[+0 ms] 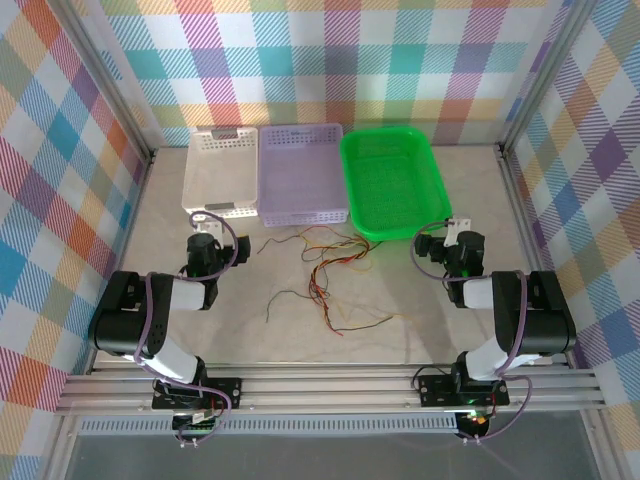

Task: Untangle the cables

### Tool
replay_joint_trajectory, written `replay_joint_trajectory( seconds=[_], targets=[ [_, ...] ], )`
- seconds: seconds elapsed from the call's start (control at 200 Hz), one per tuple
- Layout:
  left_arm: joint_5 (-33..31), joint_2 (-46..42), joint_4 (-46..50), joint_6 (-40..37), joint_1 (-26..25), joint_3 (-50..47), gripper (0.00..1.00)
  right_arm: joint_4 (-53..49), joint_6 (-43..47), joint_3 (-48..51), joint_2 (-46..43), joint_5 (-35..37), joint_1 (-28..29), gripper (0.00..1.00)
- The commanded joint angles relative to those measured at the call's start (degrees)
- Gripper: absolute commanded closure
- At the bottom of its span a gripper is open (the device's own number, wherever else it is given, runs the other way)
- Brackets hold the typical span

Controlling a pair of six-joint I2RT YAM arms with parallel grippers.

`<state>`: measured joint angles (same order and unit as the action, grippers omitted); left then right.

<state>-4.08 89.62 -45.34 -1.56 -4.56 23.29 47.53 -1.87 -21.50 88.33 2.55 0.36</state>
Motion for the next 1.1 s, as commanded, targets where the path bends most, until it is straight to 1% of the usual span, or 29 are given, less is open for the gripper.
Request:
replay_joint_trajectory(
  seconds=[0.0, 0.63, 0.74, 0.835, 0.92, 1.01, 1.095],
  targets=[
    [-0.41, 0.07, -0.58, -0.22, 0.78, 0.99, 0.0, 1.82, 0.2, -1.18, -0.44, 0.21, 0.16, 0.0],
    [-0.42, 0.06, -0.58, -0.2, 0.72, 1.03, 0.0, 1.88, -0.03, -1.2, -1.0, 0.25, 0.12, 0.0],
    [-0.41, 0.03, -0.58, -0.21, 0.71, 0.99, 0.0, -7.27, 1.39, -3.12, -7.52, -2.5, 0.2, 0.0],
    [-0.38, 0.02, -0.57, -0.2, 0.78, 0.97, 0.0, -10.96, 1.39, -3.22, -13.03, -2.45, 0.47, 0.0],
    [-0.39, 0.02, -0.51, -0.2, 0.76, 0.97, 0.0, -17.14, -0.09, -3.49, -18.28, -1.7, 0.61, 0.0],
    [-0.37, 0.02, -0.54, -0.2, 0.78, 0.98, 0.0, -28.56, -2.06, -7.54, -22.59, -2.07, 0.69, 0.0],
    [-0.4, 0.02, -0.47, -0.2, 0.78, 1.01, 0.0, -40.53, -7.47, -13.75, -24.4, -4.89, 0.65, 0.0]
  ],
)
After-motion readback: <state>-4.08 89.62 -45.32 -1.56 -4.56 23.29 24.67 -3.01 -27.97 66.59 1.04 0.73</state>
